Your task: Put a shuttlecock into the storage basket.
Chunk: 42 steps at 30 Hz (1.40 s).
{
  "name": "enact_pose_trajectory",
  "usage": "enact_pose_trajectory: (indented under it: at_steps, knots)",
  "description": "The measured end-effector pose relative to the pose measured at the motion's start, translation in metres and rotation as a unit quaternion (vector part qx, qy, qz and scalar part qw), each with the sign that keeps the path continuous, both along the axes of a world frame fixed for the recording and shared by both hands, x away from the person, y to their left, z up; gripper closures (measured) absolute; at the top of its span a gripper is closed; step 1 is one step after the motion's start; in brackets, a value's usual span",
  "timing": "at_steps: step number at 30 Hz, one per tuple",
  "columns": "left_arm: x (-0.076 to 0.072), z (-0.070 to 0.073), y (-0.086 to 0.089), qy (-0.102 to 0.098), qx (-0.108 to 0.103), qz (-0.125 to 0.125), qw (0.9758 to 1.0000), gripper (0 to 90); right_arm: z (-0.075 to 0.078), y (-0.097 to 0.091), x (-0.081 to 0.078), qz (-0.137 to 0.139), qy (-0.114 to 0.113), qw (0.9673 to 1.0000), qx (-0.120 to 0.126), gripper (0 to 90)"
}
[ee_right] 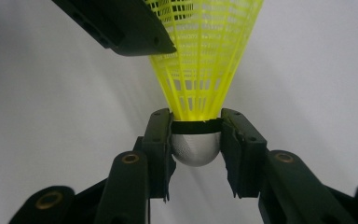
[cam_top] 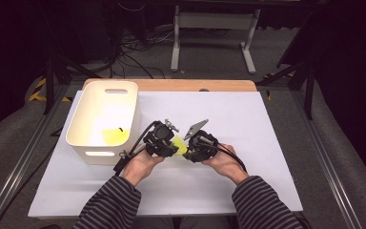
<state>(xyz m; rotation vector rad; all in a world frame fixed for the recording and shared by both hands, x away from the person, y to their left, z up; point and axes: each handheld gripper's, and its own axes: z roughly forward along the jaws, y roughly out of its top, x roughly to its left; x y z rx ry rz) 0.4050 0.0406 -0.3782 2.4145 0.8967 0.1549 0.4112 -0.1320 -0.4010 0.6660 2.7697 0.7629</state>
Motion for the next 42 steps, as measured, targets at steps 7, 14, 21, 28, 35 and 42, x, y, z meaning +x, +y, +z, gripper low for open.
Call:
enact_pose_trajectory:
  at_steps: [7, 14, 21, 28, 35, 42]
  knots:
    - [-0.002, 0.001, 0.005, 0.002, -0.008, -0.005, 1.0000, 86.5, 0.000, 0.003, 0.001, 0.004, -0.003, 1.0000, -0.008, 64.8]
    - [-0.005, 0.003, 0.007, -0.003, -0.018, -0.013, 0.9997, 90.0, 0.002, 0.005, 0.001, 0.004, -0.007, 1.0000, -0.005, 64.6]
    - [-0.006, 0.009, 0.008, -0.004, -0.024, -0.017, 0.9996, 90.0, 0.003, 0.003, 0.000, 0.003, -0.021, 0.9998, 0.000, 62.8]
    - [-0.007, 0.013, 0.012, -0.001, -0.037, -0.018, 0.9992, 90.0, 0.005, -0.011, 0.001, -0.027, -0.019, 0.9993, 0.017, 45.1]
    - [-0.008, 0.016, 0.012, -0.004, -0.024, -0.017, 0.9996, 90.0, 0.006, -0.029, -0.001, -0.077, -0.026, 0.9959, 0.040, 32.1]
    - [-0.009, 0.018, 0.012, -0.006, -0.017, -0.020, 0.9996, 90.0, 0.010, -0.046, -0.010, -0.113, -0.041, 0.9906, 0.065, 31.6]
